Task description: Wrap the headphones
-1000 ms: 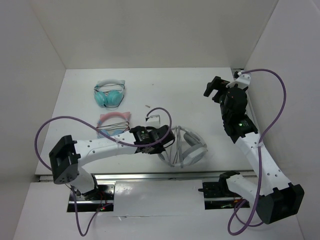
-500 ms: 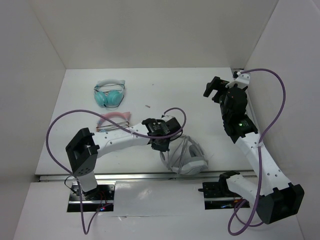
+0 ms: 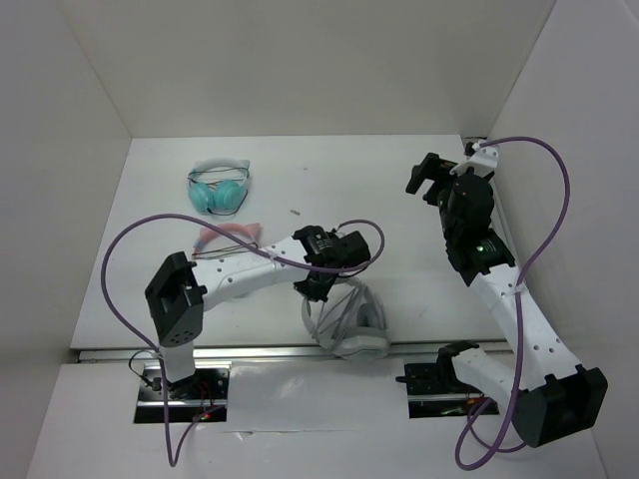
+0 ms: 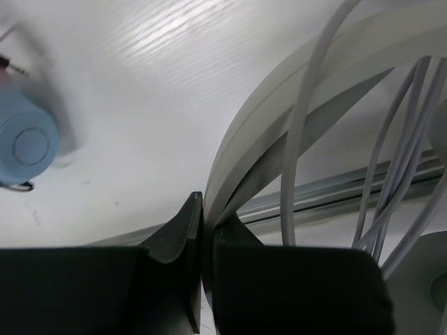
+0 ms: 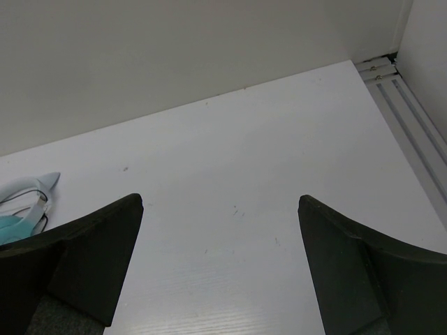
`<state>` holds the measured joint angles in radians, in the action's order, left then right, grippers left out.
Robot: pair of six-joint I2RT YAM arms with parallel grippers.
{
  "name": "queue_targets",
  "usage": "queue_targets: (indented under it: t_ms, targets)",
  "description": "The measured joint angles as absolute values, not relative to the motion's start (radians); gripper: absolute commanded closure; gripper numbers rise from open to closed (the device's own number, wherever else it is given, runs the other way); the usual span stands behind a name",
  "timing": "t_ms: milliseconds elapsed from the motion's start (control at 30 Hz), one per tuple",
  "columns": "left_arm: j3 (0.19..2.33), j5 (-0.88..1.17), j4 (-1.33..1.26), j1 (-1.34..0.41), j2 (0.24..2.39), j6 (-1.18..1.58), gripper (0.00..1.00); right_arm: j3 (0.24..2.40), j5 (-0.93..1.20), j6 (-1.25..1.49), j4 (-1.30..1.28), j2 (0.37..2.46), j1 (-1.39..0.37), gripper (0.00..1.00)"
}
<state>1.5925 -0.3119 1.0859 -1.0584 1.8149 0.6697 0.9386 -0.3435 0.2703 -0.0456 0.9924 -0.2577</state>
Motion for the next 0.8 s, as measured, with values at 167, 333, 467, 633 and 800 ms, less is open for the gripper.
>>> queue_targets:
  t_ms: [167,333,467,633,800]
  targets:
    - [1.563,-0.349,1.193,-1.049,1.856,0.632,1.0,0.939,-0.335,0.268,-0.045,0.992,-0.258,0.01]
    - [1.594,-0.378,1.245,-1.05,1.906,0.624,1.0,0.939,-0.326,0.268,-0.045,0.992,-0.258,0.01]
    - [1.599,-0.415,1.26,-1.032,1.913,0.629,1.0,0.939,-0.32,0.268,-0.045,0.99,-0.258,0.01]
    - [1.565,-0.461,1.263,-0.896,1.915,0.701,1.0,0.939,-0.308,0.268,-0.045,0.989,-0.258,0.01]
    - [1.534,-0.494,1.188,-0.782,1.915,0.764,1.0,0.939,-0.296,0.268,-0.045,0.989,-0.258,0.01]
